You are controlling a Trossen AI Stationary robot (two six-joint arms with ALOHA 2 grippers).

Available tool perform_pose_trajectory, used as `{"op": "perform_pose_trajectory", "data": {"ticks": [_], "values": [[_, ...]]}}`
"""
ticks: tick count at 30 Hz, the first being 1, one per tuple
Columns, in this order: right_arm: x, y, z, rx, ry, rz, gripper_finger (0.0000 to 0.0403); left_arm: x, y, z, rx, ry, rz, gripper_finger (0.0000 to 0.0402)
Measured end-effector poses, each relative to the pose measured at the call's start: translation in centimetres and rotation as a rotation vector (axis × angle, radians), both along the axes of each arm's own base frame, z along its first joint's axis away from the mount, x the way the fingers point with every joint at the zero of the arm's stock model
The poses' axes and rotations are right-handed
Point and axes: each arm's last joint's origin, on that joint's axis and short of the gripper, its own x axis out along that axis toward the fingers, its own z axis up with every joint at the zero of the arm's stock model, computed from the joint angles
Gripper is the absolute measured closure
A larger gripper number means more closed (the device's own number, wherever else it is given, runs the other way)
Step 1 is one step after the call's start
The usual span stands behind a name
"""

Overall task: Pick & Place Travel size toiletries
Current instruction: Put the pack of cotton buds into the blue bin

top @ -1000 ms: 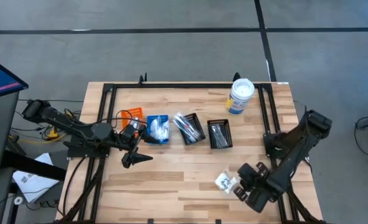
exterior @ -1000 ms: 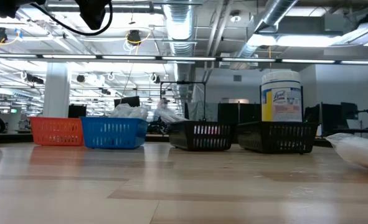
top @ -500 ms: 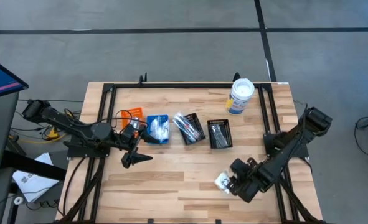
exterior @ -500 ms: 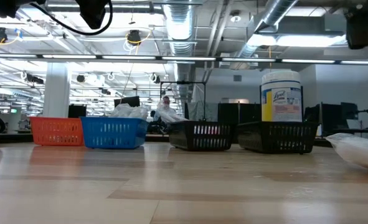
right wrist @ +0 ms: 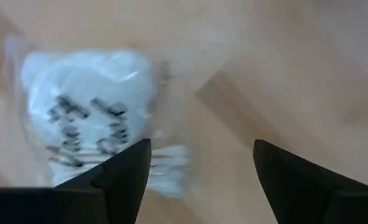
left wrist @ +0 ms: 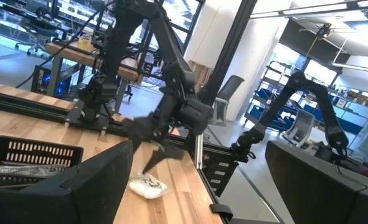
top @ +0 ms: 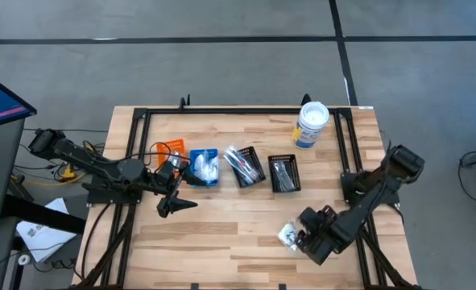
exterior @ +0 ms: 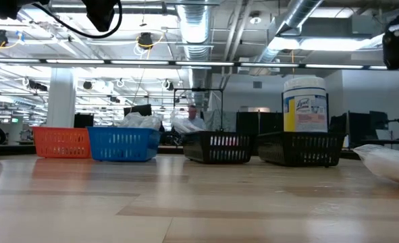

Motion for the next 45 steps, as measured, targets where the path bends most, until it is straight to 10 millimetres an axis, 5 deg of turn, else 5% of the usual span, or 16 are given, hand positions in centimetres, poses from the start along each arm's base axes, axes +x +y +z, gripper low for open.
{"op": "perform_pose_trajectory", "data": {"ticks": [11,15,22,26,35,45], "values": [[1.9,0.1,-2.0,0.043,0.059,0.075,0.015,0.0,0.0,0.0,-0.002,0.0,0.017,0.0041],[2.3,-0.1,-1.9,0.069,0.056,0.091,0.0216,0.0,0.0,0.0,-0.001,0.003,0.018,0.0041],[3.3,0.0,-1.3,0.096,0.035,0.077,0.0387,0.0,0.0,-0.1,0.003,0.012,0.018,0.0041],[4.2,0.4,1.1,0.084,-0.104,0.101,0.0388,0.0,0.1,-0.1,0.004,0.01,0.024,0.0042],[5.5,0.5,10.3,-0.033,-0.739,0.211,0.0401,0.0,0.0,-0.1,0.054,-0.004,0.001,0.008],[6.5,1.2,14.2,-0.229,-1.007,0.365,0.0402,0.1,-0.1,-0.3,0.085,0.003,-0.003,0.0105]]}}
